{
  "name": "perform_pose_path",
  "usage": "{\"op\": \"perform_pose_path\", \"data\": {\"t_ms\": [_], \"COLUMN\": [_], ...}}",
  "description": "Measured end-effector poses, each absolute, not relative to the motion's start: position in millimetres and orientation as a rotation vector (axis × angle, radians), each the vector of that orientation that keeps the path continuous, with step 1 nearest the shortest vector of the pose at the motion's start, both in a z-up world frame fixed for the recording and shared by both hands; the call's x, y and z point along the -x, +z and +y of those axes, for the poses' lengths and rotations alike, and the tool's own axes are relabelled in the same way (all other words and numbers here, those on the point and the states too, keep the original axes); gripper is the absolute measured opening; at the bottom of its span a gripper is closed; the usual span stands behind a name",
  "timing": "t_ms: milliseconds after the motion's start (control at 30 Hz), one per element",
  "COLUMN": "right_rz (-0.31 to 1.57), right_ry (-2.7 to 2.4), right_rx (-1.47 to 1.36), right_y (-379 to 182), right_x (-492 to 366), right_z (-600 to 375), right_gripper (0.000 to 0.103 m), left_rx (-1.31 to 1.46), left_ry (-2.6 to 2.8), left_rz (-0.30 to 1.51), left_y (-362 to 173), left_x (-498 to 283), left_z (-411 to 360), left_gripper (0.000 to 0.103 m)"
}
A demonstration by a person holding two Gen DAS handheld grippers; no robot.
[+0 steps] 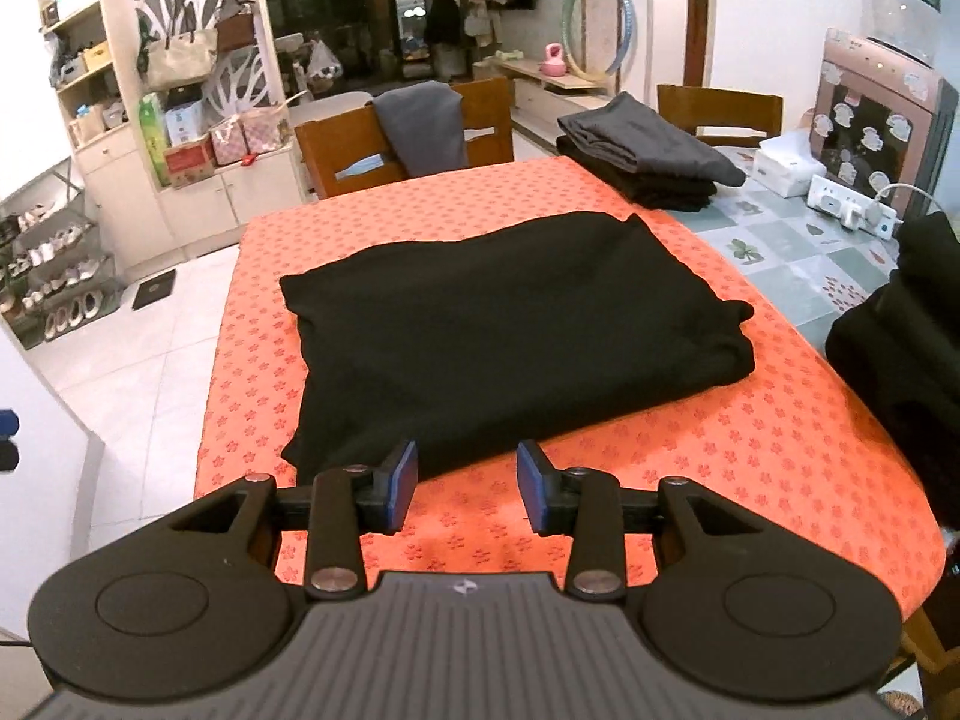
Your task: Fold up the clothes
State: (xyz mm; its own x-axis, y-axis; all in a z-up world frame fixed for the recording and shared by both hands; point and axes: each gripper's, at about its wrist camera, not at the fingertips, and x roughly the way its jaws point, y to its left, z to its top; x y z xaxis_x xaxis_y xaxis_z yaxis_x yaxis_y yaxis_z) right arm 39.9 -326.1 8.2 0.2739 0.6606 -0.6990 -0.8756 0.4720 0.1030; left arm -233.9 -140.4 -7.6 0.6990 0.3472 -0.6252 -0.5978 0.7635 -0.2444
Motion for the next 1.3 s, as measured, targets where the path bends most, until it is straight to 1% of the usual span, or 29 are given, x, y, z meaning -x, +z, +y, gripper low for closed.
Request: {"op": "perform_pose_path", "data": {"t_ms": [233,433,600,667,700,733,967,1133,1300], "right_rz": [0.737,0.729,0.722,0.711,0.706,0.7,0.688,0.733,0.777], "right_ry": [1.025,0.976,0.934,0.925,0.922,0.92,0.891,0.834,0.778], "right_rx": [0.312,0.297,0.31,0.316,0.32,0.327,0.391,0.402,0.41], "right_y": [-6.2,-17.7,-21.4,-21.2,-21.7,-22.6,-40.1,-57.3,-72.2], "right_x": [-37.3,-44.1,-44.1,-40.4,-37.6,-34.1,3.0,31.0,54.1], "right_z": [-304.0,-280.1,-267.0,-263.5,-261.8,-260.2,-244.1,-218.4,-182.7], "right_gripper": [0.047,0.048,0.05,0.052,0.056,0.056,0.056,0.057,0.058], "left_rx": [0.395,0.345,0.298,0.284,0.27,0.255,0.13,0.058,-0.091], "left_ry": [0.453,0.349,0.256,0.215,0.194,0.174,0.032,-0.108,-0.274], "left_rz": [0.663,0.728,0.751,0.758,0.765,0.772,0.807,0.802,0.795], "left_y": [-13.9,-18.4,-17.4,-18.4,-19.8,-22.0,-44.0,-58.3,-70.8], "left_x": [198.2,146.4,106.5,92.4,85.0,78.4,44.6,33.4,25.4], "left_z": [-81.4,-31.2,-8.6,-1.3,1.8,4.5,27.3,53.7,71.7], "left_gripper": [0.075,0.075,0.076,0.076,0.076,0.076,0.076,0.076,0.076]}}
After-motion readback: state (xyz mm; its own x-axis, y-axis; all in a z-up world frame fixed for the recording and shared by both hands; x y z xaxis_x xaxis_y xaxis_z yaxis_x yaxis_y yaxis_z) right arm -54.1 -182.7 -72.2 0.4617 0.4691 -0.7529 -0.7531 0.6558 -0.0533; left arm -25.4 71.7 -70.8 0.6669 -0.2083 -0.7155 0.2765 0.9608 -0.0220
